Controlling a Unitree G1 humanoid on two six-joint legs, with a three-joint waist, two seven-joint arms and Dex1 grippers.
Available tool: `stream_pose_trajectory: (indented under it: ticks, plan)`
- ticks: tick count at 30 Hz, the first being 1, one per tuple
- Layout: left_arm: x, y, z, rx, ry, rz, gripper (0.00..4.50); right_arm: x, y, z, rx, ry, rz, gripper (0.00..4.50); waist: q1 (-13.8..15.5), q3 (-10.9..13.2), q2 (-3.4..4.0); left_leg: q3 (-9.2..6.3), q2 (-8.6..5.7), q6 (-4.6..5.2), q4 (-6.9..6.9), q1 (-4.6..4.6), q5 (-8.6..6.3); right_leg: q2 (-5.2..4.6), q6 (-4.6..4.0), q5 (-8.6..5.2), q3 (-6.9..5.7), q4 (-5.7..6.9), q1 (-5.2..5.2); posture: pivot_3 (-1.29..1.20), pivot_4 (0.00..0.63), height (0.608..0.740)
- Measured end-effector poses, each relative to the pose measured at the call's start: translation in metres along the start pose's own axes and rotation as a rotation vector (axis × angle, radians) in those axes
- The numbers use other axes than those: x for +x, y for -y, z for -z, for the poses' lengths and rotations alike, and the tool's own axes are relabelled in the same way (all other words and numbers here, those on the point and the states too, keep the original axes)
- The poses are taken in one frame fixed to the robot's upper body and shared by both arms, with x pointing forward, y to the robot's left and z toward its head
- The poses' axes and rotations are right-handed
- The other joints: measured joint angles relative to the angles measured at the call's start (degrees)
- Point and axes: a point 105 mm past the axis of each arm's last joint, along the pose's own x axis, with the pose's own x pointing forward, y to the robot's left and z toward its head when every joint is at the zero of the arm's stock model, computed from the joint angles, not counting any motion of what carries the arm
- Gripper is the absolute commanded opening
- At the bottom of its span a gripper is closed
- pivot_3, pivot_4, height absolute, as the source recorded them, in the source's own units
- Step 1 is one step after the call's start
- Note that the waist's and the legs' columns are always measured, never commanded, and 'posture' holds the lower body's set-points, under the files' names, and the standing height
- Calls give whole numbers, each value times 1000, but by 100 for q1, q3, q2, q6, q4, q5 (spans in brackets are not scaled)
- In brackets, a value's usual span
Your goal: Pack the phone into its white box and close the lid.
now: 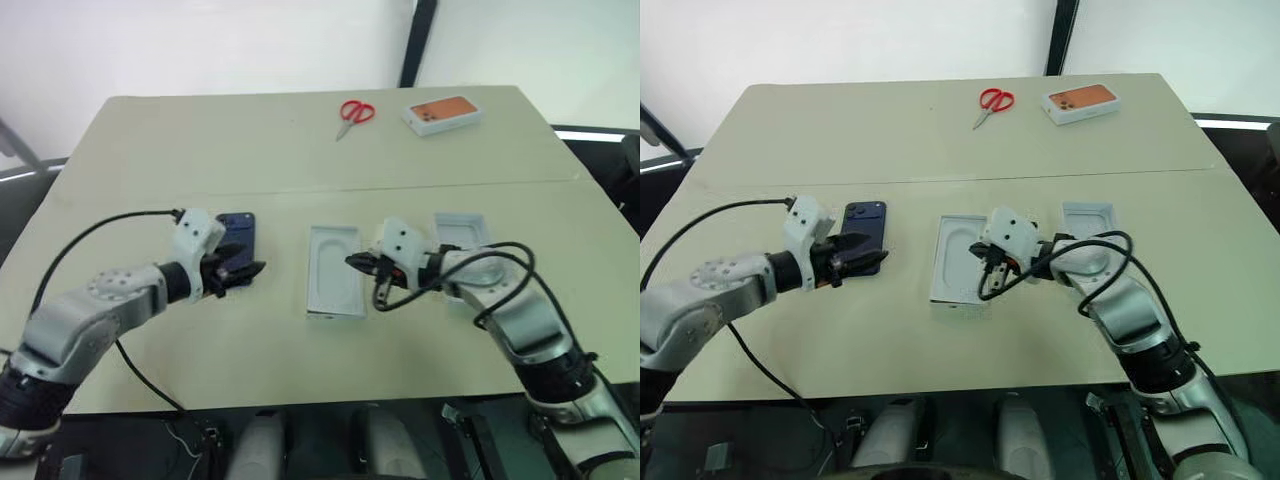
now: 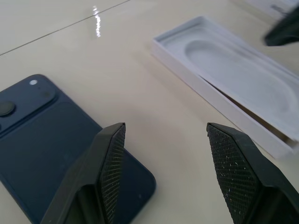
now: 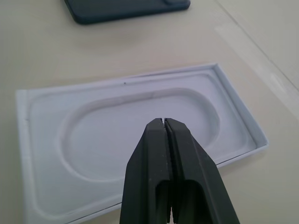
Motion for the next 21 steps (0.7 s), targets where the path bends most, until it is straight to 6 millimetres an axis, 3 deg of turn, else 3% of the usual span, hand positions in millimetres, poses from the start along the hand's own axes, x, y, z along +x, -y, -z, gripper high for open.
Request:
stream_pose_trajectory:
  ticks: [3, 8, 16, 21]
  plan:
    - [-19, 14, 16, 0, -31, 130, 2932, 12, -9, -4, 2, -18, -30, 80, 10, 2, 3, -3, 2, 6, -10, 0, -4, -2, 0, 0, -2, 0, -3, 0, 150, 740]
    - [-30, 21, 20, 18, -44, 205, 2932, 17, -17, -2, 4, -56, -72, 80, 6, 2, 3, -8, 1, 10, -9, 1, -5, -2, -5, 4, -7, 1, 1, 0, 150, 740]
    - [-29, 24, 25, 63, -43, 195, 2932, 25, -29, 6, 5, -132, -133, 80, -29, 2, 3, -6, 6, 10, -15, 2, -5, 6, -3, 4, -7, 7, -6, 0, 150, 740]
    - [-21, 30, 23, 56, 6, 183, 2932, 32, -22, 9, -74, -133, -80, 80, -26, 0, 1, -6, 6, 10, -13, 4, -4, 5, -3, 4, -7, 8, -4, 0, 150, 740]
